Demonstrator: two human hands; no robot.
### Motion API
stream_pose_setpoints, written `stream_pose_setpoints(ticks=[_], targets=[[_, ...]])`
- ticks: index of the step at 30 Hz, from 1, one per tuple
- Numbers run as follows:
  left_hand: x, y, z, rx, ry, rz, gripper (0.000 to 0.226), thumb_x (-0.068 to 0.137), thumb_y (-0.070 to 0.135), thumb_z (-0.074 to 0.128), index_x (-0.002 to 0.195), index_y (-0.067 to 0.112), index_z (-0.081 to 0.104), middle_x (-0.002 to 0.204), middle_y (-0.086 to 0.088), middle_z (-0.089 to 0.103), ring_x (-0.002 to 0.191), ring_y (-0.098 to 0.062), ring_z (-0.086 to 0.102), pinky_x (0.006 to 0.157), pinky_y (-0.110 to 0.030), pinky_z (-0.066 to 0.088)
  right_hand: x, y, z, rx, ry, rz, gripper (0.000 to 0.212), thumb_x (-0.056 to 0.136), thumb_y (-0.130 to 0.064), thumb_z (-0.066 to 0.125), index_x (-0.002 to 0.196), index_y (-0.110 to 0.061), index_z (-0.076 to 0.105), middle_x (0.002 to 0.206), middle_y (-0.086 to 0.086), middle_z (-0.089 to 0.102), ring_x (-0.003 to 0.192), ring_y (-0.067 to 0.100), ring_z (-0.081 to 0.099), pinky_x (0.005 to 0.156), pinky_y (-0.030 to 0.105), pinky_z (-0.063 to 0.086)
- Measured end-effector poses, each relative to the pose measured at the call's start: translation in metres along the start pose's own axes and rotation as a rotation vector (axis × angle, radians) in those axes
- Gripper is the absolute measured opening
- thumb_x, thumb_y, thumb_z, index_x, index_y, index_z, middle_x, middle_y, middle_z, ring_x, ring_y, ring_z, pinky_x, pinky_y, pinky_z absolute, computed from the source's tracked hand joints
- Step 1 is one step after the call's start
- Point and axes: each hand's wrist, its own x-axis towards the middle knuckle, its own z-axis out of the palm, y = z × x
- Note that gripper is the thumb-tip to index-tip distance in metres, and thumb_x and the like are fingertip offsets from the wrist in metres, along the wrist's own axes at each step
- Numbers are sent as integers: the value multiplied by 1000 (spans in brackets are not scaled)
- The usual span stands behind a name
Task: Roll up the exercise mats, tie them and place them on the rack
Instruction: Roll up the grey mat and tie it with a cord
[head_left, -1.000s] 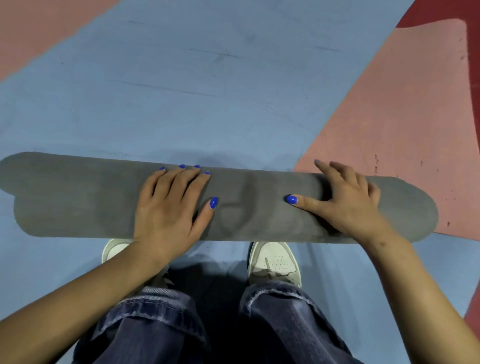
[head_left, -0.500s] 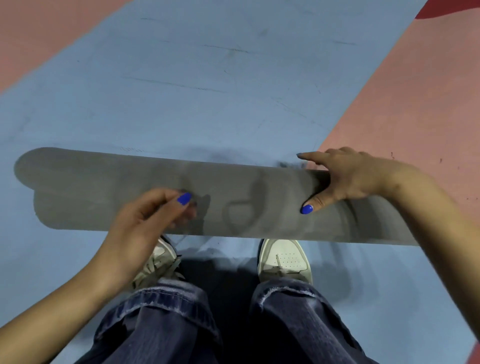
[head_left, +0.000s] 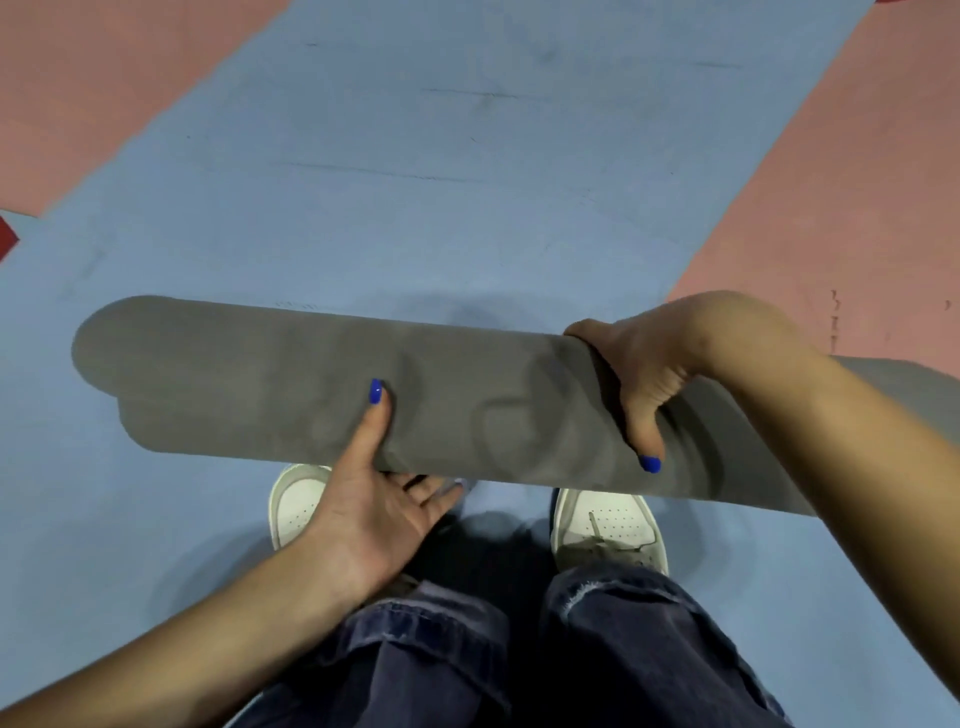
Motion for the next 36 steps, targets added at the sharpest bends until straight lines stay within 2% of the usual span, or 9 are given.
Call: stream_pose_setpoints(ticks=[5, 8, 11, 15, 20, 24, 27, 32, 36], targets=[[-6, 17, 11, 67, -51, 113, 58, 62, 38, 73, 115, 16, 62, 106, -6, 71, 101, -30, 68, 86, -60, 50, -35, 8, 25, -200, 272, 63, 117, 45, -40, 91, 134, -20, 18, 105, 1, 51, 105, 27, 53, 80, 38, 48], [-28, 40, 41, 199, -165, 203, 23, 70, 31, 66, 85, 18, 76, 78, 2, 73, 77, -19, 72, 83, -54, 53, -67, 21, 39, -115, 433, -2, 130, 47, -64, 82, 144, -17, 9, 120, 5, 51, 114, 29, 48, 92, 36, 43], [-61, 68, 76, 380, -116, 347, 14, 81, 30, 65, 88, 18, 68, 66, 5, 67, 67, -17, 68, 77, -49, 57, -100, 25, 28, 183, 607, -167, 104, 51, -90, 50, 125, -16, 43, 105, 1, 60, 98, 22, 56, 85, 35, 45], [-124, 102, 130, 593, -167, 570, 62, 55, 41, 83, 109, 20, 64, 94, 1, 70, 90, -22, 66, 66, -46, 59, -134, 5, 1, 780, 1052, -387, 94, 58, -91, 32, 125, -29, 53, 109, -10, 57, 103, 13, 54, 95, 35, 41], [-231, 116, 170, 742, -273, 910, 85, 41, 33, 87, 115, 28, 46, 108, 14, 65, 94, -10, 67, 72, -45, 60, -236, -28, -15, 980, 1328, -707, 45, 59, -86, 49, 76, -45, 56, 98, 0, 50, 105, 19, 47, 93, 38, 40], [-316, 99, 166, 811, -369, 1148, 102, 32, 22, 95, 121, 33, 46, 104, 17, 65, 93, -6, 67, 73, -33, 57, -366, -48, -15, 932, 1361, -1187, 69, 63, -46, 79, 122, -26, 50, 115, -6, 62, 105, 5, 62, 86, 24, 51], [-371, 91, 148, 826, -414, 1309, 109, 34, 25, 92, 131, 30, 43, 112, 11, 64, 97, -7, 66, 71, -25, 56, -441, -63, 6, 654, 1422, -1132, 113, 50, -54, 81, 144, -26, 24, 137, -6, 46, 121, 9, 51, 98, 34, 49], [-430, 74, 116, 876, -448, 1417, 110, 52, 4, 91, 138, 36, 31, 114, 14, 57, 97, -1, 60, 70, -16, 55, -521, -98, 52, 463, 1645, -1180, 140, 56, -51, 85, 150, -28, -17, 158, -6, 5, 140, 10, 22, 114, 37, 31], [-412, 63, 93, 969, -480, 1304, 106, 56, 5, 91, 123, 59, 28, 117, 18, 55, 102, -3, 59, 71, -16, 53, -528, -99, 62, 469, 1756, -1184, 128, 51, -50, 88, 144, -50, 1, 147, -13, 19, 133, 10, 34, 107, 37, 41]])
